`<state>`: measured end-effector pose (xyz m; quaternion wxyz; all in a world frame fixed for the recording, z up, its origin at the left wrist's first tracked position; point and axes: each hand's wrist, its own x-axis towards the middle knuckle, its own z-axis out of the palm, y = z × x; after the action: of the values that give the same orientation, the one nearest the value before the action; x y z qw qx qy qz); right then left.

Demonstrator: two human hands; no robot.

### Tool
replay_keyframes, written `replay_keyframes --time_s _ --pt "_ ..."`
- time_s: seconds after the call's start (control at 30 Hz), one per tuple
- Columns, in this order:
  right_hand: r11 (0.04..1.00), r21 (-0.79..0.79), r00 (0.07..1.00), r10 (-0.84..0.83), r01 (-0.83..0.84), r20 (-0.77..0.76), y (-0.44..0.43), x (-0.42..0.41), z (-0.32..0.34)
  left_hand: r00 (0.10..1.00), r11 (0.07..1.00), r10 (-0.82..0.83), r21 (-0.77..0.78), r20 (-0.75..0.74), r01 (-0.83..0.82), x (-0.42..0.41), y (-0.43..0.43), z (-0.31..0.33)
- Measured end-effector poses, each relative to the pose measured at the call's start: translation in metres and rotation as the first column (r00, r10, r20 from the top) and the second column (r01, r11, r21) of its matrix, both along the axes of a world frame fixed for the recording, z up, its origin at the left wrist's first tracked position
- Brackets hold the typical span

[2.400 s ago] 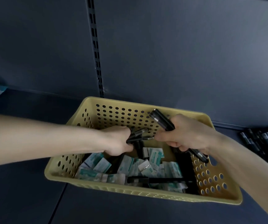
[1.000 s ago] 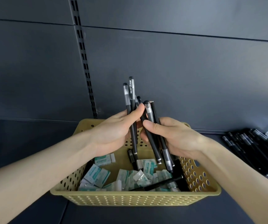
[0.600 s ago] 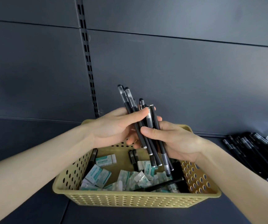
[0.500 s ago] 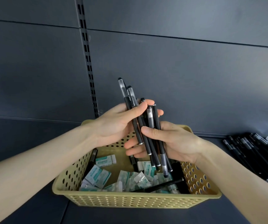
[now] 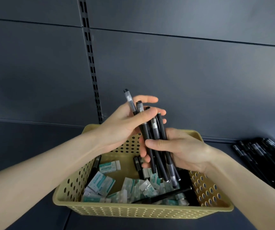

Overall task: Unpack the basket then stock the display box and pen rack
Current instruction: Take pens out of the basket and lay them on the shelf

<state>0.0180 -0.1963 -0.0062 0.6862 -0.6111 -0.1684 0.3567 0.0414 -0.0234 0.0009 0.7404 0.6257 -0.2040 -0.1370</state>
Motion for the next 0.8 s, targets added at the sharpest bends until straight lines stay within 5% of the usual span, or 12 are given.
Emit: replay_keyframes --time_s 0.13,0.27,0.37,0.47,0.63,0.8 --pt "0.997 -0.081 0.996 -0.01 0.018 0.09 0.001 -0.002 0.0 0.997 0.993 -0.065 0.1 -0.03 0.067 -0.004 -0.004 -0.008" --pt "0.993 -0.05 0.994 -0.106 0.106 0.012 -0.005 -0.002 -0.001 0.998 0.972 -0.05 0.228 -0.047 0.06 -0.008 0.001 -0.007" --pt "0.949 -0.191 0.968 -0.235 0.249 0.093 -0.018 0.0 -0.005 1.0 0.86 0.023 0.51 0.016 -0.028 -0.012 0.015 -0.017" --pt "0.883 -0.289 0.925 -0.319 0.37 0.209 -0.027 0.001 -0.011 0.995 0.667 0.056 0.745 -0.082 0.024 -0.013 0.022 -0.029" --pt "0.86 -0.316 0.908 -0.326 0.4 0.263 -0.027 0.006 -0.012 0.95 0.535 0.203 0.84 -0.236 0.094 -0.008 0.008 -0.056" --pt "0.851 -0.351 0.91 -0.299 0.391 0.289 -0.027 0.005 -0.012 0.915 0.485 0.362 0.874 -0.18 -0.02 -0.013 -0.021 -0.08"
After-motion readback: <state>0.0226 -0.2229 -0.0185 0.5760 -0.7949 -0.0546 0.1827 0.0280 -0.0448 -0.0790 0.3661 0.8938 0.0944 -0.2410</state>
